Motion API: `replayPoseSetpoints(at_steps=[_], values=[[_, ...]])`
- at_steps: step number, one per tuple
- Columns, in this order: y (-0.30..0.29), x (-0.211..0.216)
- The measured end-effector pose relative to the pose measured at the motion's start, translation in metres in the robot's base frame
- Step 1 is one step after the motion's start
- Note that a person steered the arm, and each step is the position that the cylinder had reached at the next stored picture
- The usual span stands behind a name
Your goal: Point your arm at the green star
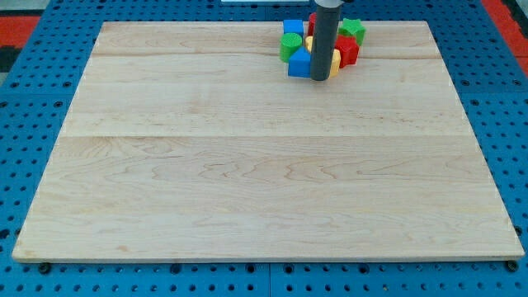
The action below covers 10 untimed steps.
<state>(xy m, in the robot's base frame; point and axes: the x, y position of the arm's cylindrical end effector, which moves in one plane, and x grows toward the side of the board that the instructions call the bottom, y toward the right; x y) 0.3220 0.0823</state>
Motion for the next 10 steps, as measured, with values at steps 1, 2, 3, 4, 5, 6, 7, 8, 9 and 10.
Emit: replayPoseSetpoints(at_steps=[1, 2, 3, 4, 5, 6, 7, 8, 9, 10], values=[[0.0, -0.005], [0.0, -0.009], [0.0, -0.01], [0.008, 0.025], [0.093, 0.023], [0.152, -0.046], [0.167, -0.101], [0.128, -0.13], [0.087, -0.121], [0.056, -0.116]])
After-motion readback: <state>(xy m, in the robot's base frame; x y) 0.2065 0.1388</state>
